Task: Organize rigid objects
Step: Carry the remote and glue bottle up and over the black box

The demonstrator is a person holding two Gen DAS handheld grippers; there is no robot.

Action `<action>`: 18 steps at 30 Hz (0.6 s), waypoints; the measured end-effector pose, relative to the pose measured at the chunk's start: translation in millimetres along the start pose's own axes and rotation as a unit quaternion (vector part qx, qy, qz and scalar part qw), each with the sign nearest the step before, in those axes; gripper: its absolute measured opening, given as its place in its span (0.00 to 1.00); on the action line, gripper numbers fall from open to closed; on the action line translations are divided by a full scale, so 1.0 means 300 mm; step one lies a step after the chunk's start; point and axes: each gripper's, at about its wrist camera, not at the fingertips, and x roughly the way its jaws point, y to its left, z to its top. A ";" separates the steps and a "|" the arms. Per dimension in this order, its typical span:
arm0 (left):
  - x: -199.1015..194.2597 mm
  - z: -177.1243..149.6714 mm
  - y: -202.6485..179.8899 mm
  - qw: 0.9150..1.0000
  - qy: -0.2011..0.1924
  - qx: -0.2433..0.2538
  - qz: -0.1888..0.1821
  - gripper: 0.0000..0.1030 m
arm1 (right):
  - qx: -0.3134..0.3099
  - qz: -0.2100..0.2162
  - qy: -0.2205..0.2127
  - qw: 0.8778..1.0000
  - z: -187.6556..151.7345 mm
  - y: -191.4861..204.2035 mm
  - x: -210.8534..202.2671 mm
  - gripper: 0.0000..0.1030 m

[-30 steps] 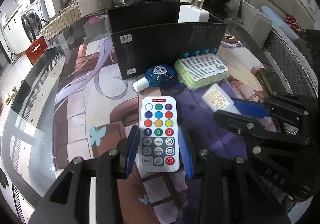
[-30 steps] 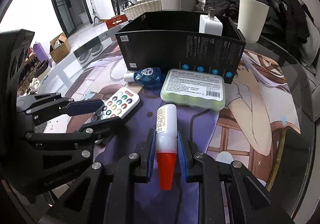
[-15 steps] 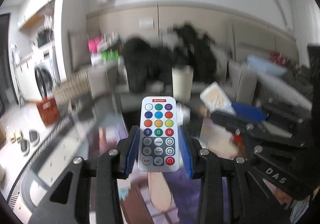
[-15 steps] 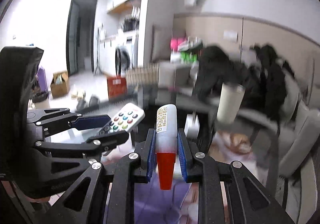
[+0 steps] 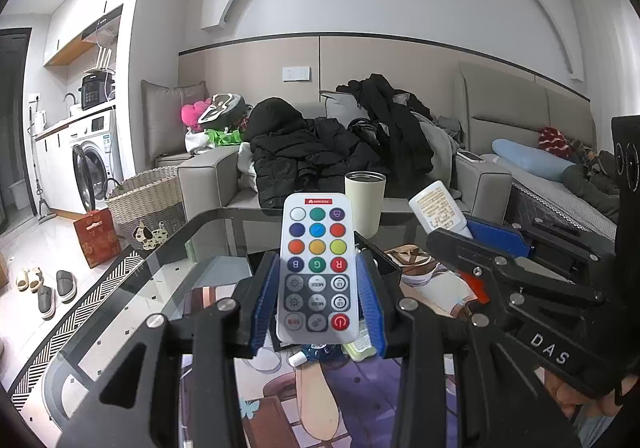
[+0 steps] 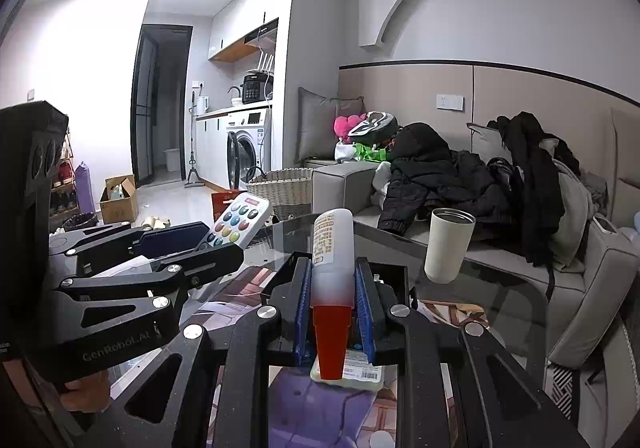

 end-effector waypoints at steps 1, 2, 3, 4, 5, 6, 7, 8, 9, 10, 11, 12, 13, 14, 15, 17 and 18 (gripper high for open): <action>0.002 0.003 -0.003 1.000 0.000 0.000 0.000 0.37 | -0.002 0.001 0.002 1.000 -0.003 -0.001 -0.002 0.20; 0.007 0.004 -0.005 1.000 0.000 -0.001 0.001 0.37 | 0.001 0.002 0.003 1.000 0.001 -0.001 0.002 0.20; 0.014 0.009 -0.006 1.000 0.001 -0.003 0.001 0.36 | 0.003 0.002 0.003 1.000 0.004 -0.002 0.010 0.20; 0.024 0.013 -0.003 1.000 0.004 -0.004 -0.001 0.37 | 0.004 0.003 0.004 1.000 0.008 0.001 0.018 0.20; 0.038 0.018 -0.001 1.000 0.007 -0.008 -0.002 0.37 | 0.005 0.003 0.004 1.000 0.011 0.004 0.025 0.20; 0.047 0.021 0.007 1.000 0.010 -0.015 -0.003 0.37 | 0.006 0.002 0.002 1.000 0.015 0.004 0.031 0.20; 0.056 0.023 0.012 1.000 0.013 -0.019 -0.004 0.37 | 0.007 0.003 0.002 1.000 0.018 0.000 0.043 0.20; 0.067 0.026 0.016 1.000 0.016 -0.020 -0.004 0.37 | 0.009 0.004 0.001 1.000 0.022 -0.001 0.050 0.20; 0.077 0.030 0.022 1.000 0.016 -0.022 -0.003 0.37 | 0.011 0.004 0.002 1.000 0.029 -0.005 0.066 0.20; 0.090 0.035 0.028 1.000 0.016 -0.024 -0.002 0.37 | 0.014 0.004 0.003 1.000 0.036 -0.010 0.082 0.20; 0.105 0.042 0.032 1.000 0.018 -0.025 -0.002 0.37 | 0.017 0.003 0.003 1.000 0.040 -0.013 0.094 0.20; 0.123 0.049 0.040 0.999 0.018 -0.026 0.000 0.36 | 0.020 0.003 0.002 1.000 0.043 -0.015 0.105 0.20; 0.137 0.055 0.046 0.999 0.019 -0.029 0.001 0.36 | 0.023 0.006 0.002 1.000 0.046 -0.021 0.120 0.20; 0.152 0.061 0.050 0.999 0.020 -0.030 0.002 0.36 | 0.025 0.008 0.002 1.000 0.051 -0.023 0.137 0.20; 0.167 0.068 0.055 0.999 0.018 -0.032 0.005 0.37 | 0.027 0.006 0.002 1.000 0.053 -0.023 0.148 0.20; 0.198 0.081 0.062 0.999 0.015 -0.034 0.007 0.37 | 0.028 0.006 0.007 1.000 0.064 -0.023 0.194 0.20; 0.212 0.087 0.065 0.999 0.014 -0.034 0.007 0.37 | 0.029 0.001 0.008 1.000 0.069 -0.025 0.215 0.20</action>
